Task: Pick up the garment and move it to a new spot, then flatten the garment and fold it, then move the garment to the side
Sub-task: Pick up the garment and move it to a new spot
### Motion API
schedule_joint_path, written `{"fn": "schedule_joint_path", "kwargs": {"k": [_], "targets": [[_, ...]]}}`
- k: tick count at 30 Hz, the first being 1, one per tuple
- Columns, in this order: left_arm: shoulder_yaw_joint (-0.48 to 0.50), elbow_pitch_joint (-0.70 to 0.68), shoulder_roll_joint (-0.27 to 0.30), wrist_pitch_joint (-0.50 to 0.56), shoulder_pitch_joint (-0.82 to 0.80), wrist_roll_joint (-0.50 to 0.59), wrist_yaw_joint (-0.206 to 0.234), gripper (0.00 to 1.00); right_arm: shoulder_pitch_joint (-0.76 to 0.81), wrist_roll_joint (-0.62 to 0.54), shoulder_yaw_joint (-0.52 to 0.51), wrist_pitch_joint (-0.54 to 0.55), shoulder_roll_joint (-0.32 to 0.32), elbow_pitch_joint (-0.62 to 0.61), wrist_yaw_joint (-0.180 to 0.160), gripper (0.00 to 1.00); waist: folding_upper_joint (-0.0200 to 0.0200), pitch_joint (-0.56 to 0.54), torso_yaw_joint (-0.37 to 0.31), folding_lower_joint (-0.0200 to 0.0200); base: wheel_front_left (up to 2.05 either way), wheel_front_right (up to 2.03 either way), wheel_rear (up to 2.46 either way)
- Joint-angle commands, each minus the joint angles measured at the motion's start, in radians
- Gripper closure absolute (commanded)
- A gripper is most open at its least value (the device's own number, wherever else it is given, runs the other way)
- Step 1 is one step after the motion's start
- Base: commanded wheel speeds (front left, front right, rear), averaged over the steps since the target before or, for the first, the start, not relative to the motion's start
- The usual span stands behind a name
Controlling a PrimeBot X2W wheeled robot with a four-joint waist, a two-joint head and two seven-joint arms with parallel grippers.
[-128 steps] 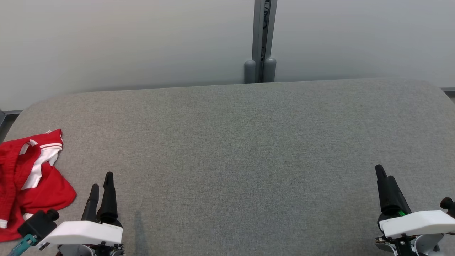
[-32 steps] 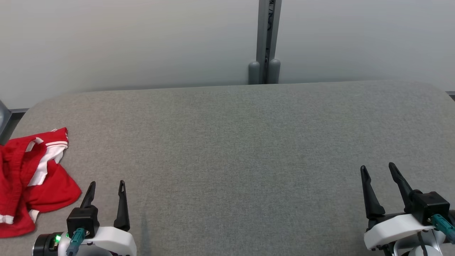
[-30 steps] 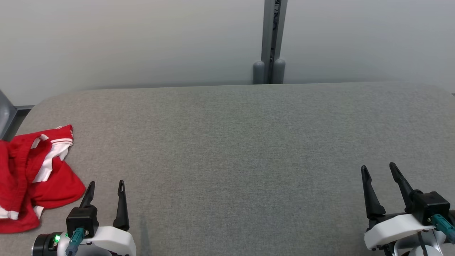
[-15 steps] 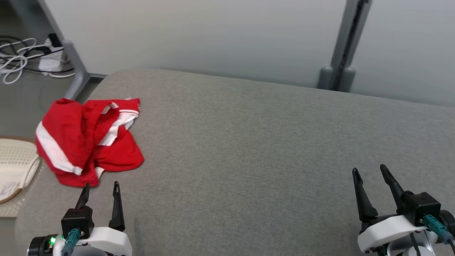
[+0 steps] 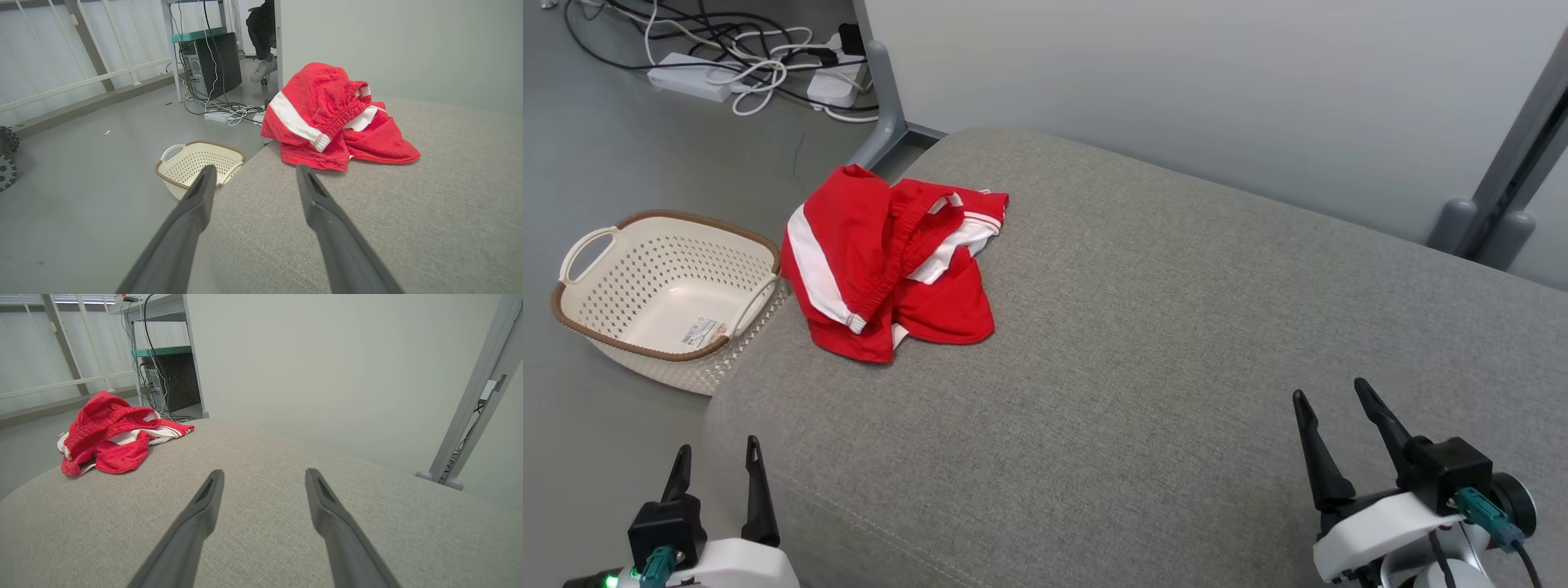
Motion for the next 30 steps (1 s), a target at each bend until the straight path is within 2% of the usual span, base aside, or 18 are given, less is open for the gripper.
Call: {"fn": "schedule_joint_path", "kwargs": {"k": [1, 12, 20, 30], "targets": [[0.009, -0.010, 0.003, -0.005, 0.009, -0.005, 0.008, 0.00, -0.018, 0.004, 0.008, -0.005, -0.009, 0.008, 0.000, 0.00, 0.0000, 0.010, 0.013, 0.0000, 0.00, 0.00, 0.00], [0.042, -0.020, -0.003, -0.005, 0.036, -0.017, 0.009, 0.00, -0.058, 0.025, 0.059, -0.005, -0.027, 0.038, 0.000, 0.00, 0.0000, 0.023, 0.018, 0.0000, 0.00, 0.00, 0.00], [0.020, 0.047, -0.008, -0.005, -0.034, -0.035, -0.040, 0.00, -0.024, 0.018, 0.019, -0.005, -0.054, 0.006, 0.000, 0.00, 0.0000, 0.059, 0.007, 0.0000, 0.00, 0.00, 0.00], [0.042, 0.134, -0.009, -0.004, -0.195, -0.087, -0.084, 0.00, -0.068, 0.004, 0.036, -0.005, -0.101, -0.019, 0.000, 0.00, 0.0000, 0.180, -0.090, 0.0000, 0.00, 0.00, 0.00]]}}
